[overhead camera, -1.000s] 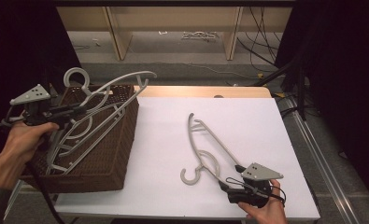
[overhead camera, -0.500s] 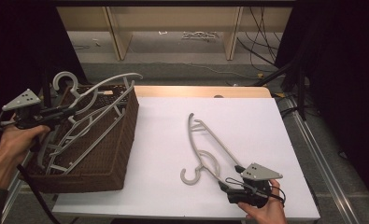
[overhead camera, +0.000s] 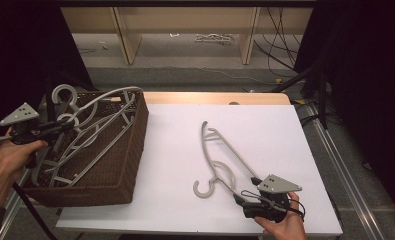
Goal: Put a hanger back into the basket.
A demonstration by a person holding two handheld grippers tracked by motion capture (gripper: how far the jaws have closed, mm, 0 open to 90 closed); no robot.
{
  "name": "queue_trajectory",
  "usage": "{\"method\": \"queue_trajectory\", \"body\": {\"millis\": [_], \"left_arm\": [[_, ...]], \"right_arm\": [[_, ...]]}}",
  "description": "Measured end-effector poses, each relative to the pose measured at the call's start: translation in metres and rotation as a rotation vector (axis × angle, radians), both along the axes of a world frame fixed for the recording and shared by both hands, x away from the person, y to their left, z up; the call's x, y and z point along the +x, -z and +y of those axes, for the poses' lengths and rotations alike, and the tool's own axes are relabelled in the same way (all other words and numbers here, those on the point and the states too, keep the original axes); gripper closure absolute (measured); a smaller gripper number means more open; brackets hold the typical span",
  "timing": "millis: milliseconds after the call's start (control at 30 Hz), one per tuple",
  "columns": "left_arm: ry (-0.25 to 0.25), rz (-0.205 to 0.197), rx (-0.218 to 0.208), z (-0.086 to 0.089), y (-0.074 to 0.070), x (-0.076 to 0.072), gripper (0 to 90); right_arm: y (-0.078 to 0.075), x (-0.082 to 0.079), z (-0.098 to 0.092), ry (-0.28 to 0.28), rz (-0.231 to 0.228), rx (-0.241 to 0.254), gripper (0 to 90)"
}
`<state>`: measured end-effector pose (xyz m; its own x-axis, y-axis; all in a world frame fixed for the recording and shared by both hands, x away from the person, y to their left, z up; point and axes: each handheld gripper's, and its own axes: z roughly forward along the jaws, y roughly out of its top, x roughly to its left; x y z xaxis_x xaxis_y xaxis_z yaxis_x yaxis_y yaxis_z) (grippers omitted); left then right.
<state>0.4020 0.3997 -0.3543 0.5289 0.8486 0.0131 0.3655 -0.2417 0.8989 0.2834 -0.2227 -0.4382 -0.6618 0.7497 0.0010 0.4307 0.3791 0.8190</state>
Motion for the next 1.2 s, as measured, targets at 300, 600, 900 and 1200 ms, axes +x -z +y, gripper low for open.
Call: {"method": "queue_trajectory", "body": {"millis": [300, 600, 900, 1200], "left_arm": [[-0.025, 0.024, 0.008, 0.005, 0.004, 0.001, 79.5], [-0.057, 0.104, 0.034, 0.004, 0.017, 0.006, 79.4], [-0.047, 0.192, 0.064, -0.005, 0.036, 0.016, 79.4], [-0.048, 0.306, 0.159, -0.005, 0.052, 0.022, 79.2]], "right_arm": [[0.000, 0.000, -0.001, 0.001, 0.000, -0.002, 22.5], [0.001, 0.000, -0.001, 0.004, 0.006, -0.003, 22.6], [0.001, 0.000, -0.002, 0.001, 0.011, -0.017, 22.4], [0.002, 0.001, -0.001, -0.003, 0.019, -0.010, 22.3]]}}
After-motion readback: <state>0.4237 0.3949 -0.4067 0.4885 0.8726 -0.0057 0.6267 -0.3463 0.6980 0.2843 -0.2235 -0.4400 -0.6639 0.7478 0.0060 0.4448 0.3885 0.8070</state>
